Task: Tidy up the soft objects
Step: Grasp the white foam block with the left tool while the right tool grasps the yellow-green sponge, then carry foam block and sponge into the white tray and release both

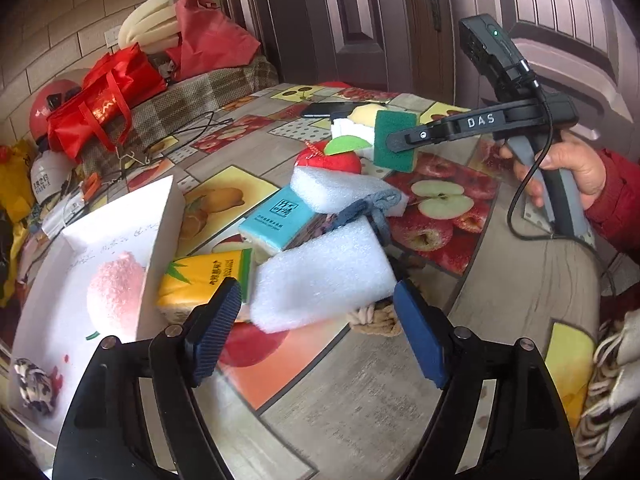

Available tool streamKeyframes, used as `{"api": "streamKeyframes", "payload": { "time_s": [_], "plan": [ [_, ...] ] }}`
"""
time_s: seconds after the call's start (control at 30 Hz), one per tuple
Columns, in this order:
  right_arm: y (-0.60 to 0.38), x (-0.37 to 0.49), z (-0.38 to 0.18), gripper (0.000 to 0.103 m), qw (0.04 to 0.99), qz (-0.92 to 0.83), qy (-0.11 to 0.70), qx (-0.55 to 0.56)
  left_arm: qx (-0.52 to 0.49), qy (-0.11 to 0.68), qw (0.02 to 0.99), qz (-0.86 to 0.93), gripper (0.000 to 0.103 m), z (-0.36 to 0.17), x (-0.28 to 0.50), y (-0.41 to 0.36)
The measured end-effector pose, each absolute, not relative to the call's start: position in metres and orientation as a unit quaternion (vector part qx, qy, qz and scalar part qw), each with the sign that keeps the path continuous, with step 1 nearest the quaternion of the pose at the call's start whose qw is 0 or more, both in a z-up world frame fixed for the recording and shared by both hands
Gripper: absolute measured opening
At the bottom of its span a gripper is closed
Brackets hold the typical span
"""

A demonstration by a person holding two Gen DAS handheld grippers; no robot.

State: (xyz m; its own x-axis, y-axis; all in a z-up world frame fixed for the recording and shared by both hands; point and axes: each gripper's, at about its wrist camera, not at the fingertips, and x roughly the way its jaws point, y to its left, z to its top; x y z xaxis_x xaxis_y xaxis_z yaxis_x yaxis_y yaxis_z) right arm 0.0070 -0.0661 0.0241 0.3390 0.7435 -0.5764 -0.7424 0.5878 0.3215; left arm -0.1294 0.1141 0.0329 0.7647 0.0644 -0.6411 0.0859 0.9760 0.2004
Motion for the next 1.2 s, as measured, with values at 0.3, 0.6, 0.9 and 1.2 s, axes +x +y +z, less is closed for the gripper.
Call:
{"api": "streamKeyframes", "payload": {
  "time_s": [0.3, 0.6, 0.9, 1.2],
  "plan": [
    [-0.066, 0.008, 0.023, 0.027, 0.817, 0.454, 0.356, 0.002, 0.317, 0.354, 0.878, 0.061, 0.079, 0.005, -0.122, 0.093],
    [-0.066, 0.006, 0.024, 0.027, 0.818, 0.455, 0.351, -0.004, 0.397, 0.331, 0.854, 0.052, 0.042, -0.015, -0.101, 0.073],
    [-0.067, -0.008, 0.036, 0.027, 0.841, 0.448, 0.302, -0.025, 0.142, 0.277, 0.948, 0.059, 0.021, 0.038, -0.116, 0.127],
    [-0.063, -0.061, 0.059, 0.027, 0.864, 0.468, 0.171, -0.074, -0.075, 0.192, 0.96, 0.19, 0.022, 0.057, -0.172, 0.208]
  ]
}}
